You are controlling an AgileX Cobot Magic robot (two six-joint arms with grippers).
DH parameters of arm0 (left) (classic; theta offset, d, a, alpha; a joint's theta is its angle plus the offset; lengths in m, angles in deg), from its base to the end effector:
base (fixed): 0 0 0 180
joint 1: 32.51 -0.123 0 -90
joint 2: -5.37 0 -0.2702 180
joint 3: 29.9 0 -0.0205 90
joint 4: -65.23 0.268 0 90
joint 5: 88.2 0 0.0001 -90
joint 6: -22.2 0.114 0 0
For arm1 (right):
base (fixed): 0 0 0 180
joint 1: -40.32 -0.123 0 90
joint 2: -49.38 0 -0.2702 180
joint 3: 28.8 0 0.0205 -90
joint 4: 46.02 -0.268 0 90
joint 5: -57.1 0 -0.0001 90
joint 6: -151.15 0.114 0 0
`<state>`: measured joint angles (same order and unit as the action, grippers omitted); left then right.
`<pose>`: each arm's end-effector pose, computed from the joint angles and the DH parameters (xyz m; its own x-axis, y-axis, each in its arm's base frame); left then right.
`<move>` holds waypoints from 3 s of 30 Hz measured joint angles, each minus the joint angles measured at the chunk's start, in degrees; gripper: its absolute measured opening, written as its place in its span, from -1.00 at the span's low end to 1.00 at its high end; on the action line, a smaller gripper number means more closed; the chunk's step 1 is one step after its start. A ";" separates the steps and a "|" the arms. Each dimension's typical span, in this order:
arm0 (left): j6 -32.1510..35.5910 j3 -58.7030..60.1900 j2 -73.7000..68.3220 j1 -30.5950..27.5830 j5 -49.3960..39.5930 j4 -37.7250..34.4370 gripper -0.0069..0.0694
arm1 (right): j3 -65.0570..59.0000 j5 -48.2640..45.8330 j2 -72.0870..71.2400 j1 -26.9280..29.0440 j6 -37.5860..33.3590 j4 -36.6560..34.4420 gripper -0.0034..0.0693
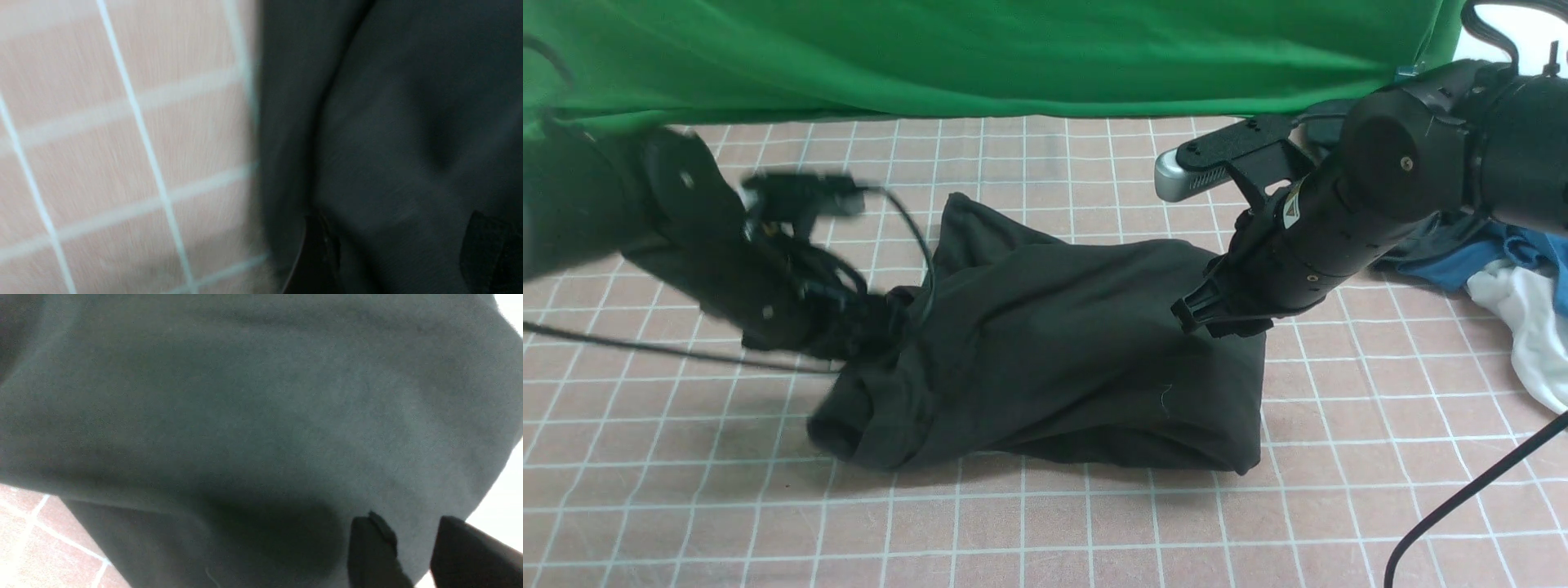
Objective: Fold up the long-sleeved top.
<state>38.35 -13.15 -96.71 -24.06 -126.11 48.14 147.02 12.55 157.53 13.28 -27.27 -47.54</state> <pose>0.3408 -0.0715 0.1739 -0.8896 0.1758 -0.4216 0.2579 0.9551 -0.1459 0.3415 0.1767 0.1920 -0.8396 -0.3764 -0.3916 -0.4225 0.9057 0.0353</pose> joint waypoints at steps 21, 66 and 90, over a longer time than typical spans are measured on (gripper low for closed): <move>-2.98 -0.91 -11.32 0.00 1.55 1.86 0.69 | -0.18 1.19 0.00 0.00 -0.86 -0.12 -0.24; 2.89 -11.83 -12.95 0.10 5.47 17.46 -0.17 | -0.18 4.00 -0.04 6.26 6.68 0.21 0.20; 35.10 -12.20 -8.18 12.69 8.44 -23.97 -0.77 | 2.19 11.76 10.05 7.54 -13.53 -16.36 -0.83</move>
<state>73.45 -25.35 -104.89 -11.37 -117.66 24.17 149.22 24.31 167.58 20.82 -40.80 -63.90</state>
